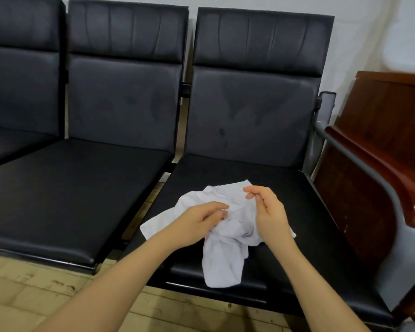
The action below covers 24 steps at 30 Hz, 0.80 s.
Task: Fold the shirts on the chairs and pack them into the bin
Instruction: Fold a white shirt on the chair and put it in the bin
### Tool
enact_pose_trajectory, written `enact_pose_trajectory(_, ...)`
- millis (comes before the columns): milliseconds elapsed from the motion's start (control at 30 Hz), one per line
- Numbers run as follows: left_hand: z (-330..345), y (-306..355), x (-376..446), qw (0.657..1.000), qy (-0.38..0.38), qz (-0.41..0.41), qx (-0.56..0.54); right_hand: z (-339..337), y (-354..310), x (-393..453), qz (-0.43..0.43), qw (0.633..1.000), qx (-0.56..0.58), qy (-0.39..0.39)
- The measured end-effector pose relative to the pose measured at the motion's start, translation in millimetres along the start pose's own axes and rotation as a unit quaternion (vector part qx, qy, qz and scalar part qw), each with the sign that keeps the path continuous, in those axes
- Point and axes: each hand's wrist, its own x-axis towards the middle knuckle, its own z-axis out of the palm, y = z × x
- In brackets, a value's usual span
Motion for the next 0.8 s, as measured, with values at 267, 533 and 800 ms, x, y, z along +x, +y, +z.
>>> enact_pose_trajectory(267,-21,-22,-15,0.978,0.116,-0.032,0.168,29,-1,4,0.052,0.973,-0.22,-0.045)
enact_pose_trajectory(533,-17,-42,-22,0.967,0.117,-0.008,0.226,43,4,-7,0.077,0.946,-0.296,-0.109)
enact_pose_trajectory(800,-26,-32,-16,0.985,0.158,-0.038,0.061,2,-4,-6,0.079,0.989,-0.122,-0.031)
